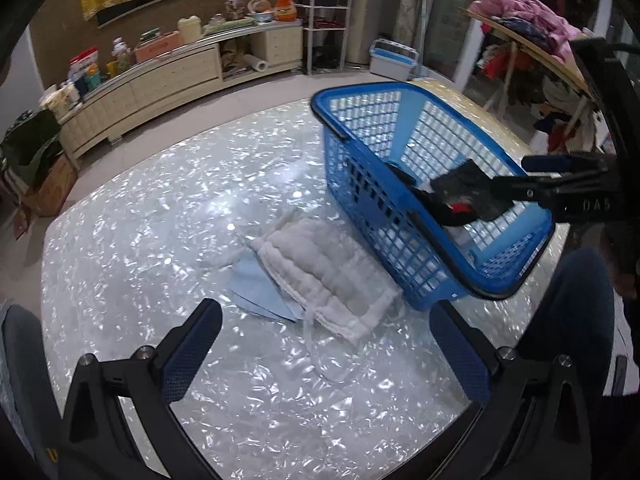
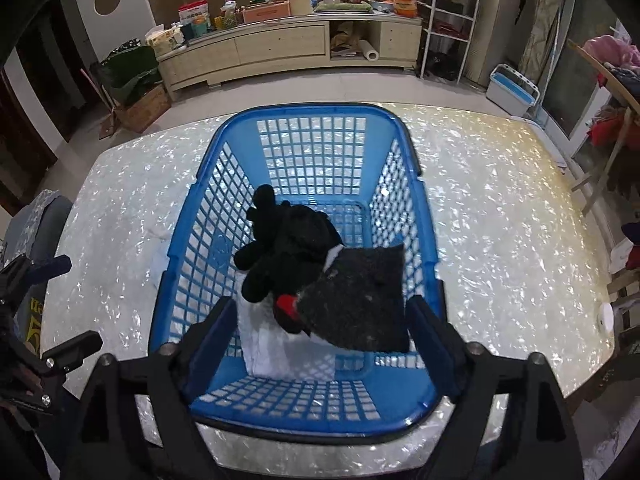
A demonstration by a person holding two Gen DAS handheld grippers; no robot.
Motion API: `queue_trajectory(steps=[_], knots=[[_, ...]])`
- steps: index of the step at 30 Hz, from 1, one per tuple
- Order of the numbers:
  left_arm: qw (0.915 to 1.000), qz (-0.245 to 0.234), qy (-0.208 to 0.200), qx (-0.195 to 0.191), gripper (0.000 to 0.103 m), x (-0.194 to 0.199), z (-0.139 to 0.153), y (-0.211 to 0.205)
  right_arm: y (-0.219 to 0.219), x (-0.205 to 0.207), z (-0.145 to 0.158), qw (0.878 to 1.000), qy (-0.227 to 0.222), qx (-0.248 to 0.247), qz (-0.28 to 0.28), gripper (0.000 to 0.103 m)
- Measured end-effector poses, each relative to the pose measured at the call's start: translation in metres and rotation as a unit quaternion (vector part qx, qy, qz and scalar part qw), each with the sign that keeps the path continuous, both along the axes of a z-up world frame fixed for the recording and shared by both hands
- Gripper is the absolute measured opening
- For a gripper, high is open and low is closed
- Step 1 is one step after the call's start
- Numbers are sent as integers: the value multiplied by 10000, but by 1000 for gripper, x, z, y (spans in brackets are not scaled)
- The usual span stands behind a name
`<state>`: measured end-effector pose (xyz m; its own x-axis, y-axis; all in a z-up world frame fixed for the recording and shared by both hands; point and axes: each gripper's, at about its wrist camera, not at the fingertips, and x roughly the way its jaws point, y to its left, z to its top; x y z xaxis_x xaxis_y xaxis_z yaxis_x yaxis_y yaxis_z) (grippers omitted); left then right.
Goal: Organize soft objects
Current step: 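Move the left gripper down to the white quilted pad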
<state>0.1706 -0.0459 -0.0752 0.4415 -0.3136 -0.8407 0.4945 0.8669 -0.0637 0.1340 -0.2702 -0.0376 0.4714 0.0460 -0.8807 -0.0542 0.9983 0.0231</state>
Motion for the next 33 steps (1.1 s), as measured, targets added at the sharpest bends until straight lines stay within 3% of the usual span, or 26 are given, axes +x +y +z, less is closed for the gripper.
queue_trajectory(steps=[7,12,21,27,33], knots=[[9989,-404,-52,239,103,0,-16,-10,-18,-3,-3,9992,-23,-29,-387,98],[9970,-700,-92,330,103,1,-33,-18,-27,-4,-5,9985,59,-98,-537,99],[9904,-1183,91,706,88,13,-76,-40,-39,2,-17,9973,210,-119,-698,99],[9892,-1153,303,857,88,30,-102,-47,-44,6,-20,9970,231,-55,-734,99],[9879,-1131,592,877,77,47,-124,-54,-49,12,-25,9968,265,-19,-757,99]])
